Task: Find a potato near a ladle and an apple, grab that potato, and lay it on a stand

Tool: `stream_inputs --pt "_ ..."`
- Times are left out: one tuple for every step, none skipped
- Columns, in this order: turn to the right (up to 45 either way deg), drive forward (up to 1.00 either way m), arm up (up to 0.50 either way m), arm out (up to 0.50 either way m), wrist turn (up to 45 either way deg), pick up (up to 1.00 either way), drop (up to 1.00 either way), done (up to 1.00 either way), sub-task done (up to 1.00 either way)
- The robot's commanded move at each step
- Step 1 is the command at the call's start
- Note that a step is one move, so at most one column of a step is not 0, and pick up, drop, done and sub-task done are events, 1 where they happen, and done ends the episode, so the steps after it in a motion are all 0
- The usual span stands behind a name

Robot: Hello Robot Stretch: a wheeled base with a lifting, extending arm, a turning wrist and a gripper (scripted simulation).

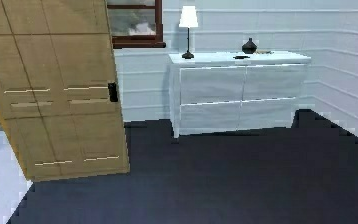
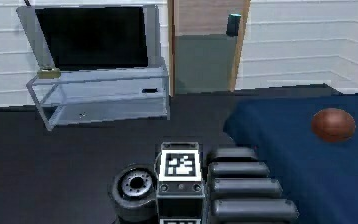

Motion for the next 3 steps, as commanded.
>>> stream_inputs --pt "-15.0 0.0 0.0 0.0 0.0 0.0 0.0 0.0 0.0" --pt "0.0 0.55 0.0 0.0 0.0 0.0 0.0 0.0 0.0" --pt "-45.0 0.0 0.0 0.0 0.0 0.0 0.0 0.0 0.0"
